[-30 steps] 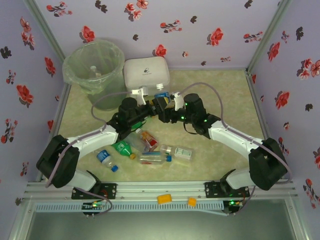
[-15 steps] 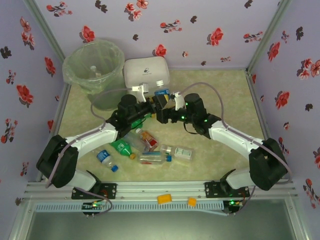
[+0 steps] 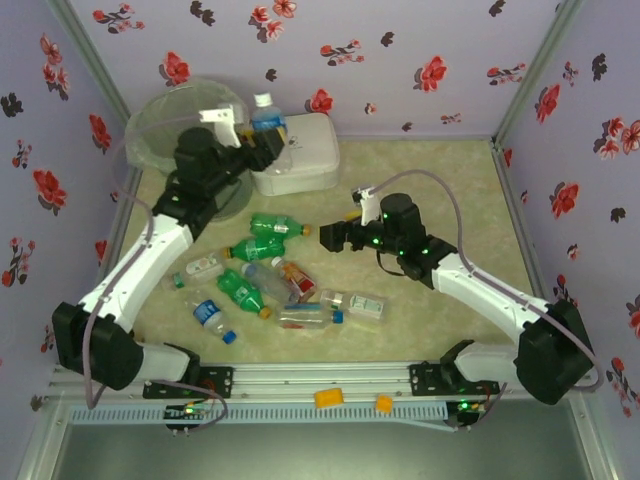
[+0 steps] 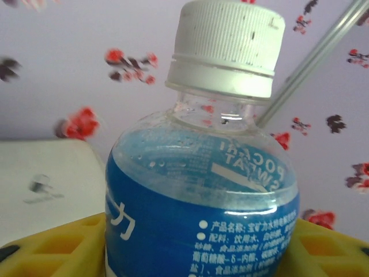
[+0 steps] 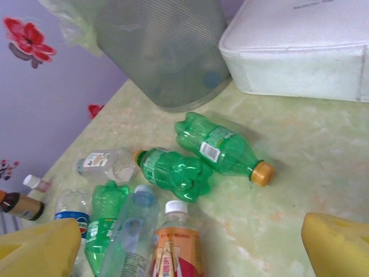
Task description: Put the plastic bottles in the bin
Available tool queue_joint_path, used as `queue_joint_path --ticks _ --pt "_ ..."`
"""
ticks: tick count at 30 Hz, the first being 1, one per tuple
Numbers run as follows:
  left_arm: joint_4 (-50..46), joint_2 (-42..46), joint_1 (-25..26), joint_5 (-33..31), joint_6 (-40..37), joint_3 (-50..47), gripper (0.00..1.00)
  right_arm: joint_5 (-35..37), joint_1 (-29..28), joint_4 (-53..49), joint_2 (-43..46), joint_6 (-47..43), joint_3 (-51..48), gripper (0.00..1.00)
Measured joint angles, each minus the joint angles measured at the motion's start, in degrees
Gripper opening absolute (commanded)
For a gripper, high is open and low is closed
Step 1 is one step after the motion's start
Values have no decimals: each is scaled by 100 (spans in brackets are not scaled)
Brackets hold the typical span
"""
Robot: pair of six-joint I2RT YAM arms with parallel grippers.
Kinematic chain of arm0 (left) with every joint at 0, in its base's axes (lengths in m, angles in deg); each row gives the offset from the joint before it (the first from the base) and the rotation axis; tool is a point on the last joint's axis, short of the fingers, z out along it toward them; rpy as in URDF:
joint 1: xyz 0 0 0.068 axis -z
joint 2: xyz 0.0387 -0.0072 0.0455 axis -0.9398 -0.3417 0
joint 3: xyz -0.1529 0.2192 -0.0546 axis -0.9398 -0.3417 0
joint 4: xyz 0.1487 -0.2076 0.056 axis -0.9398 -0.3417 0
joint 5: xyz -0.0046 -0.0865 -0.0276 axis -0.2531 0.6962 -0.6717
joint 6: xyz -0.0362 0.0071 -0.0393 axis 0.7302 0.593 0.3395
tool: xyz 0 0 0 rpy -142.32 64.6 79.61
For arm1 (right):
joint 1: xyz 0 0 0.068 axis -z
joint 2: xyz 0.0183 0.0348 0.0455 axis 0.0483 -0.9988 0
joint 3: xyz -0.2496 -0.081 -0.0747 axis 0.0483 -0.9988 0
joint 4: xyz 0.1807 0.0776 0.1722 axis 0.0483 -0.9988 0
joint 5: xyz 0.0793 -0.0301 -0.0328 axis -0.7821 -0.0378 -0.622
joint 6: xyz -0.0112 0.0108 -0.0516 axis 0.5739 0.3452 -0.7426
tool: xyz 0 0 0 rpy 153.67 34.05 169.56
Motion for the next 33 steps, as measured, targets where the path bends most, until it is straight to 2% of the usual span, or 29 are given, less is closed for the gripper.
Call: queue_joint_path --ticks 6,12,23,25,28,33 --pt "-1357 -15 -968 -188 -968 1088 29 264 0 -293 2 -2 -9 100" --pt "-1980 -245 -1700 -632 -1604 1631 30 431 0 -522 11 -68 -9 100" --pt "-2719 -1482 -1961 -1106 -2155 1950 34 649 0 -839 380 -107 -46 100" --pt "-2855 -1687 -1961 -1154 -2205 2033 42 673 0 -879 466 -107 -76 100" --pt "-2977 -1884 -1961 -1187 -2232 2162 72 732 0 -970 553 -107 -120 100" --pt "-3112 -1923 -1961 -1224 -2201 2315 91 758 0 -1071 568 -107 -127 100"
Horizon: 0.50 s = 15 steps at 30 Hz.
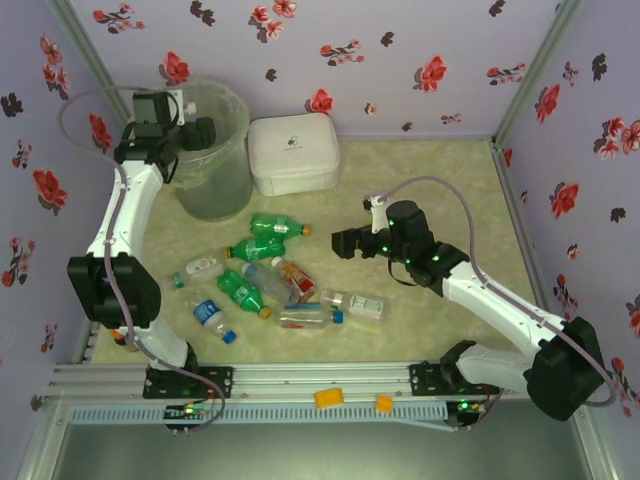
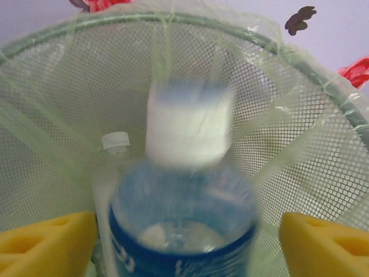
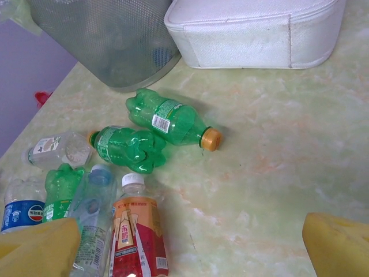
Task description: Put the plastic bottles in the bin
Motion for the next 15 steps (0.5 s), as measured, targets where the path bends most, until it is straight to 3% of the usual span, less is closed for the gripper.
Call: queue_joint_path --ticks 8,11,15 --pt "4 382 15 308 378 2 100 -153 0 -122 -157 -31 7 100" --pt "304 1008 149 540 706 -369 100 -306 -2 -302 -295 -42 28 100" --pt "949 1998 684 719 1117 -1143 100 -332 -144 -822 -483 -85 223 97"
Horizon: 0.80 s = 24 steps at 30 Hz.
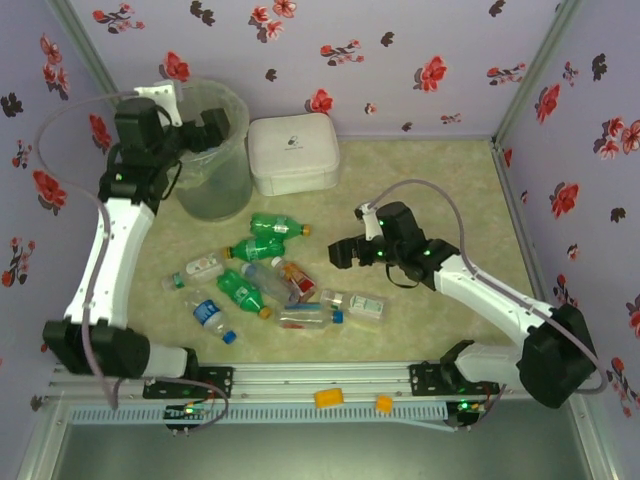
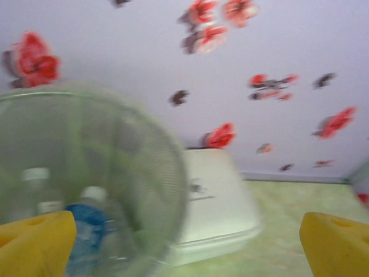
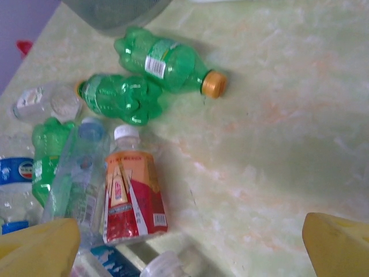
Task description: Put the plastic bottles in the bin
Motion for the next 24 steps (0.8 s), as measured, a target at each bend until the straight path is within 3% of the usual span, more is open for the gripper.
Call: queue_joint_path --ticks 5,12,16,24 --pt "988 702 800 122 643 -1198 100 354 -610 -852 -179 -201 387 95" --pt "2068 693 1840 -79 1613 -2879 100 1084 -1327 -2039 -496 -302 815 94" --pt "2385 634 2100 -350 2024 -3425 100 1429 -1519 -2592 -778 -247 835 100" --pt "2916 407 2302 -684 2559 -3980 100 1596 -1600 -3209 -1325 -269 876 100"
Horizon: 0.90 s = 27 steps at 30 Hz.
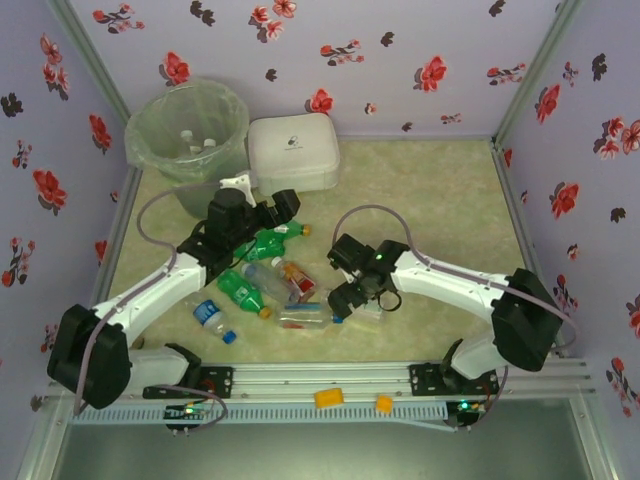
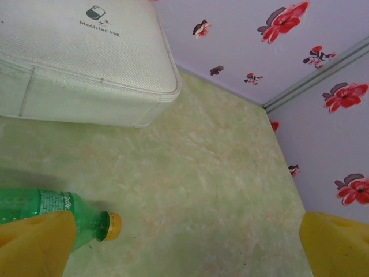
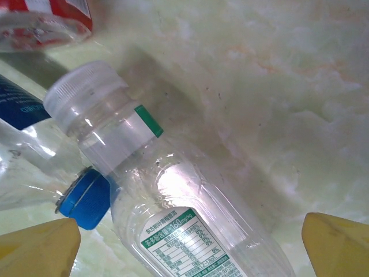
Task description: Put the plastic bottles in the bin
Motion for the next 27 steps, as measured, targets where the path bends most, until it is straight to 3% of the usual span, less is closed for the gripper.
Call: queue_joint_path --ticks 10,20,27 --pt "295 -101 15 -42 74 0 100 343 -15 -199 -118 -57 22 98" --pt "365 -76 20 -42 118 -111 100 238 -15 87 -457 -149 22 97" --pt "367 -35 22 -42 157 -146 100 208 37 350 -750 -188 22 92"
